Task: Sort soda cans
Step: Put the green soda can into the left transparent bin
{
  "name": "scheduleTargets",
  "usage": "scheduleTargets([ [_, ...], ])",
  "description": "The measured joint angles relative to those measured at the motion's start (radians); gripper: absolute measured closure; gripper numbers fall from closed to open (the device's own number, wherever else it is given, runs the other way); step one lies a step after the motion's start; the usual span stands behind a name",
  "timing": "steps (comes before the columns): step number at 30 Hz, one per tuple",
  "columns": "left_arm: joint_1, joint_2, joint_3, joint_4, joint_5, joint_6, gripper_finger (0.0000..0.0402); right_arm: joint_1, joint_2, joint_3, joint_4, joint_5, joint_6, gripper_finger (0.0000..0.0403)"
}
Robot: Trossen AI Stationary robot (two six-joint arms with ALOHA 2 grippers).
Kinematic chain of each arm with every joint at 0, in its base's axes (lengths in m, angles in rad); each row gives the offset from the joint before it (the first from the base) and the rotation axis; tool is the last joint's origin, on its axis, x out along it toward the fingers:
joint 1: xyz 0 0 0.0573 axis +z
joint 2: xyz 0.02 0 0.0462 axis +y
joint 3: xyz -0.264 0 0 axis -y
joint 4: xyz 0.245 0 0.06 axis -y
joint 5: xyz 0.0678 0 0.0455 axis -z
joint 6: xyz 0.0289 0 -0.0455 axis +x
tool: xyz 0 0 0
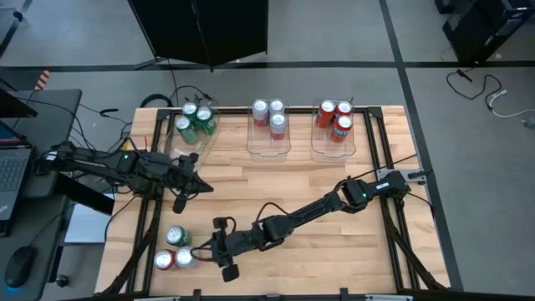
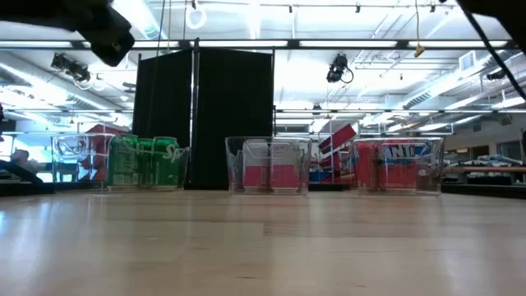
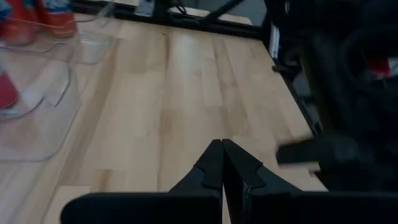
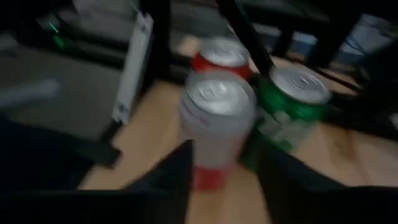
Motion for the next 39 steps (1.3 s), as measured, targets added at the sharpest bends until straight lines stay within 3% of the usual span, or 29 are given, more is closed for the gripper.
scheduleTargets([
  [3,-0.016,0.04,0.035,-0.005,-0.003,0.044,0.0399,0.014,-0.005,0.0,-0.08,0.054,-0.039,0.0341],
  [5,-0.028,0.064,0.062,-0.007,-0.007,0.066,0.0399,0.022,-0.002,-0.023,-0.095,0.06,-0.053,0.0386],
  [15,-0.093,0.178,0.234,-0.184,-0.042,0.048,0.0399,0.019,-0.027,-0.276,0.084,0.093,0.003,0.0401],
  [22,-0.194,0.34,0.394,-0.443,-0.081,-0.074,0.0401,0.02,-0.247,-0.641,0.316,0.183,0.035,0.0402],
  [26,-0.265,0.434,0.459,-0.567,-0.085,-0.24,0.0401,0.026,-0.396,-0.907,0.515,0.247,0.081,0.0403],
  [30,-0.345,0.508,0.487,-0.695,-0.078,-0.507,0.0401,0.04,-0.482,-1.107,0.717,0.289,0.114,0.0403],
  [34,-0.433,0.545,0.499,-0.79,-0.063,-0.81,0.0401,0.05,-0.499,-1.208,0.869,0.302,0.117,0.0403],
  [39,-0.548,0.549,0.5,-0.812,-0.067,-1.171,0.0401,0.054,-0.499,-1.224,0.901,0.302,0.124,0.0403],
])
